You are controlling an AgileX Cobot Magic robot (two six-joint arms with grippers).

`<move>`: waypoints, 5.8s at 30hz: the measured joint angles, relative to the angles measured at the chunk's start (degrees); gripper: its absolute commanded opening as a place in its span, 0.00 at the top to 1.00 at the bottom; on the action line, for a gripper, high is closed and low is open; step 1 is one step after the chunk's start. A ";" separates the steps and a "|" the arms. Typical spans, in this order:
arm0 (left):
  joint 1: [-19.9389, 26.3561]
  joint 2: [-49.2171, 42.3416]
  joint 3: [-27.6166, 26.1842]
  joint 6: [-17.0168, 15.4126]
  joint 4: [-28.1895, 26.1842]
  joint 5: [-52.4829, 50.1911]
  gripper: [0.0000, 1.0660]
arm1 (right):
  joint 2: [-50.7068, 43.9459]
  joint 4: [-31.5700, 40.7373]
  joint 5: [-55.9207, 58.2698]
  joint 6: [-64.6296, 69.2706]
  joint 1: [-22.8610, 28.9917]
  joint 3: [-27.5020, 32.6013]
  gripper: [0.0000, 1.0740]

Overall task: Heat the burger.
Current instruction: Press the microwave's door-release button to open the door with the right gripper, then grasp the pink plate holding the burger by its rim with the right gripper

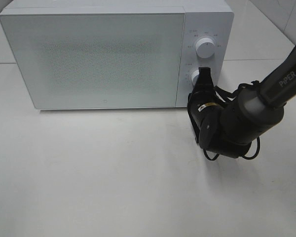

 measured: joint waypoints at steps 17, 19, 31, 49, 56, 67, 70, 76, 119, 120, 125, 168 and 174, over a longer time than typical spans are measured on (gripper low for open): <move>0.00 0.00 0.00 0.00 0.00 0.00 0.06 | 3.27 5.21 -1.78 -1.60 0.40 -4.53 1.00; 0.00 0.00 0.00 0.00 0.00 0.00 0.06 | 3.32 5.16 -1.72 -1.78 0.40 -4.53 1.00; 0.00 0.00 0.00 0.00 0.00 0.00 0.06 | 2.86 5.04 0.17 -2.29 0.17 -4.53 1.00; 0.00 0.00 0.00 0.00 0.00 0.00 0.06 | -5.16 0.11 17.02 -12.49 -2.12 -0.92 1.00; 0.00 0.00 0.00 0.00 0.00 0.00 0.06 | -9.63 -0.23 23.61 -20.63 -2.18 2.29 1.00; 0.00 0.00 0.00 0.00 0.00 0.00 0.06 | -17.48 -3.44 36.44 -39.99 -2.69 5.10 1.00; 0.00 0.00 0.00 0.00 0.00 0.00 0.06 | -20.97 -9.00 44.18 -46.75 -4.35 5.21 1.00; 0.00 0.00 0.00 0.00 0.00 0.00 0.06 | -26.76 -17.59 57.81 -54.83 -7.33 5.16 1.00; 0.00 0.00 0.00 0.00 0.00 0.00 0.06 | -32.26 -38.39 102.73 -155.79 -8.71 -11.75 0.88; 0.00 0.00 0.00 0.00 0.00 0.00 0.06 | -32.26 -38.39 102.73 -155.79 -8.71 -11.75 0.88; 0.00 0.00 0.00 0.00 0.00 0.00 0.06 | -32.26 -38.79 99.98 -154.24 -7.05 -11.75 0.57; 0.00 0.00 0.00 0.00 0.00 0.00 0.06 | -15.30 -50.94 82.22 -138.20 2.29 -28.25 0.14; 0.00 0.00 0.00 0.00 0.00 0.00 0.06 | -12.83 -50.99 78.61 -137.11 3.61 -30.48 0.16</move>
